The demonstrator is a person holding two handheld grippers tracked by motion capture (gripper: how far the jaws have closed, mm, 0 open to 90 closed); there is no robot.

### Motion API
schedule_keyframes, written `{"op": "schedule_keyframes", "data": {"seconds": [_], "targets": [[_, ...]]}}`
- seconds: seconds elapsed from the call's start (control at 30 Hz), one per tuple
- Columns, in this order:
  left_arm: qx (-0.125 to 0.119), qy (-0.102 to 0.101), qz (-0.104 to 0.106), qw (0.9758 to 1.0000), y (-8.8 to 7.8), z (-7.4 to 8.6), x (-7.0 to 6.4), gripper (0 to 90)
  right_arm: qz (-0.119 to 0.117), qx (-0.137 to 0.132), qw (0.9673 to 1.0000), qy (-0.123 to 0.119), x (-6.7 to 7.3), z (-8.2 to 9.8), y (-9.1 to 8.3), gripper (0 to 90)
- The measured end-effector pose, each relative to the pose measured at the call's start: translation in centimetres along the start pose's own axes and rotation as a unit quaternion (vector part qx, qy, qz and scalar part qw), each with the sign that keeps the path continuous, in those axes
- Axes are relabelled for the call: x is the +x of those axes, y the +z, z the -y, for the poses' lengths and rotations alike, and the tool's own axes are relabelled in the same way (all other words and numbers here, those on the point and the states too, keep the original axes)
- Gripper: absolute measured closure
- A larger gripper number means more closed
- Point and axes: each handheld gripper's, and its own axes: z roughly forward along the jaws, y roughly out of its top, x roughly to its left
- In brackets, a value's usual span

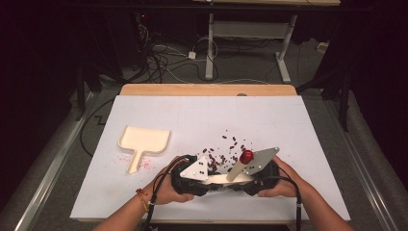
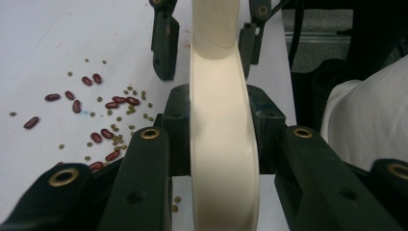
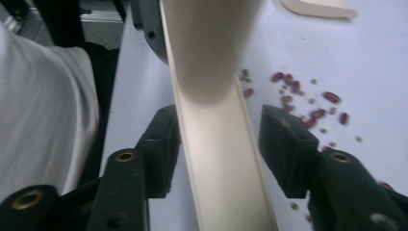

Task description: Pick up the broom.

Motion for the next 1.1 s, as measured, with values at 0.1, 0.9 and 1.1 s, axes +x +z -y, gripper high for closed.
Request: {"op": "schedule_keyframes", "data": {"seconds": [0.1, 0.9, 1.1], "targets": [[-0.006, -0.001, 0.01, 0.9999, -0.2, 0.2, 0.2, 65.3, -0.019, -0.008, 0.9998, 0.006, 0.1, 0.0, 0.3, 63.7], [0.025, -0.1, -0.311, 0.9448, -7.1, 9.6, -0.5, 18.8, 0.209, -0.03, 0.9675, 0.139, -3.1, 0.8, -4.4, 67.3], [0.006, -0.14, -0.322, 0.9364, -7.9, 12.0, -0.7, 19.0, 0.274, -0.004, 0.9491, 0.155, -3.6, 1.2, -6.0, 67.2]]}}
